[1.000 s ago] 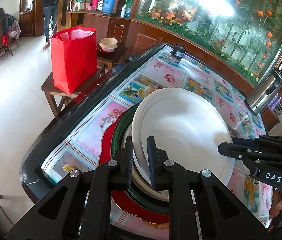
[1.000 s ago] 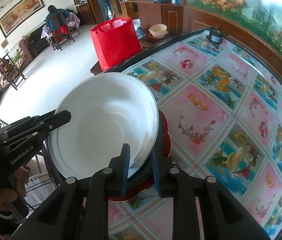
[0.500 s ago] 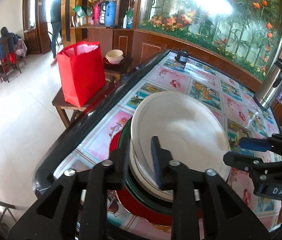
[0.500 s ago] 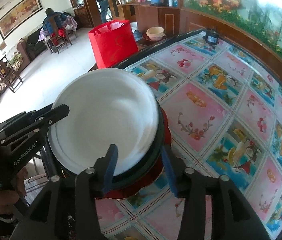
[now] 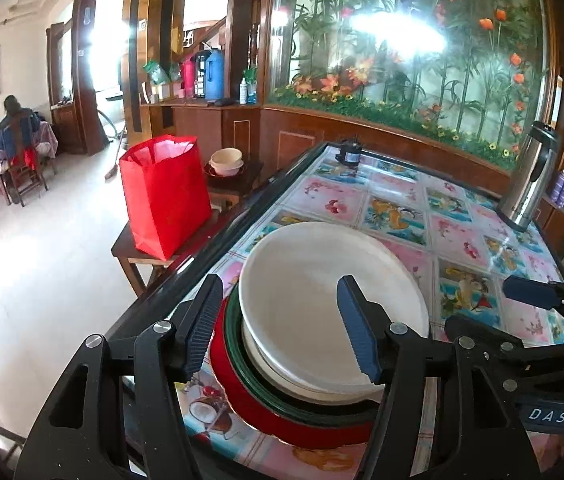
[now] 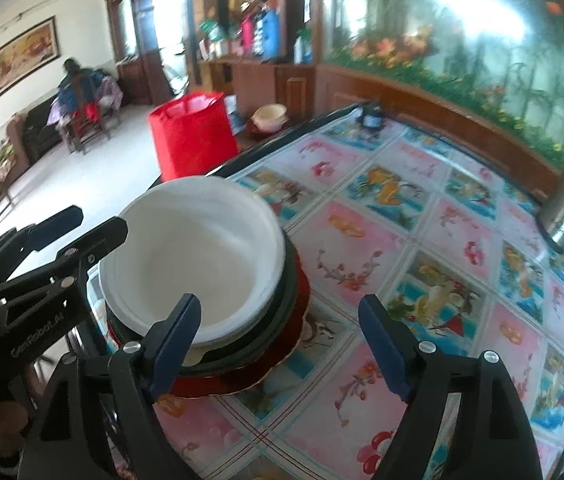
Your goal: Organize plates and bowls
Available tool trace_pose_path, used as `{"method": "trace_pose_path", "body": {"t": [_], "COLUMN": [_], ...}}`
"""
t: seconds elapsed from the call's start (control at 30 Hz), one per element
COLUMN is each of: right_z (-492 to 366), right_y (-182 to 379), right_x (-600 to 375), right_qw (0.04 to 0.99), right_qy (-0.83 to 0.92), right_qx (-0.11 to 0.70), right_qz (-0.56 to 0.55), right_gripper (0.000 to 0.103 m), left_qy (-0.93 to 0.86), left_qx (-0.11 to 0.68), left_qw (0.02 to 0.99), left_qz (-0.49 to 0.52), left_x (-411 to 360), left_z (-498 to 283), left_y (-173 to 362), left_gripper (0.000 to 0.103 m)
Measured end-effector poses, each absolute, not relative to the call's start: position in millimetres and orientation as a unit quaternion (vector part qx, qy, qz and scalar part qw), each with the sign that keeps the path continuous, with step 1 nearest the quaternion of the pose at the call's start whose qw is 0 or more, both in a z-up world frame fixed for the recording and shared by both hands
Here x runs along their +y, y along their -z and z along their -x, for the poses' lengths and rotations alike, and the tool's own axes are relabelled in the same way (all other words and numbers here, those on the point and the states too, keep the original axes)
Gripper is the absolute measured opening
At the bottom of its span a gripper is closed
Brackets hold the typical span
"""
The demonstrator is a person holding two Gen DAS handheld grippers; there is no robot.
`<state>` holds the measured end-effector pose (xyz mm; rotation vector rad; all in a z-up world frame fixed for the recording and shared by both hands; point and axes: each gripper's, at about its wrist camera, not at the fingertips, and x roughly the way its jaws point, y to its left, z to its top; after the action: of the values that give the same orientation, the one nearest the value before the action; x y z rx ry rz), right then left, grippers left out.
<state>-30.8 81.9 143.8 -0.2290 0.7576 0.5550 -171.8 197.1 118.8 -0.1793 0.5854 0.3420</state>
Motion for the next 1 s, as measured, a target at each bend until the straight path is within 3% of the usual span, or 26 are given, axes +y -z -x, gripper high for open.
{"method": "trace_pose_path", "body": {"t": [0.6, 1.0], "right_z": [48.9, 54.1], "right_y": [-133.7, -129.1], "right_x": [67.2, 73.8], "right_qw": [0.926, 0.931], "right_qy": [-0.197, -0.179], "right_qx": [0.318, 0.312], "right_qz": [0.053, 0.064], "right_gripper": [0.102, 0.102], "left_qy": [-0.188, -0.183], "left_qx": [0.278, 0.281], "left_qw": [0.94, 0.939], "left_qz": [0.054, 0.073], "left_x": [174.0, 180.5], "left_z": [183.2, 186.4], "left_y": [-104.5, -100.2], "left_gripper": [0.06, 0.061]}}
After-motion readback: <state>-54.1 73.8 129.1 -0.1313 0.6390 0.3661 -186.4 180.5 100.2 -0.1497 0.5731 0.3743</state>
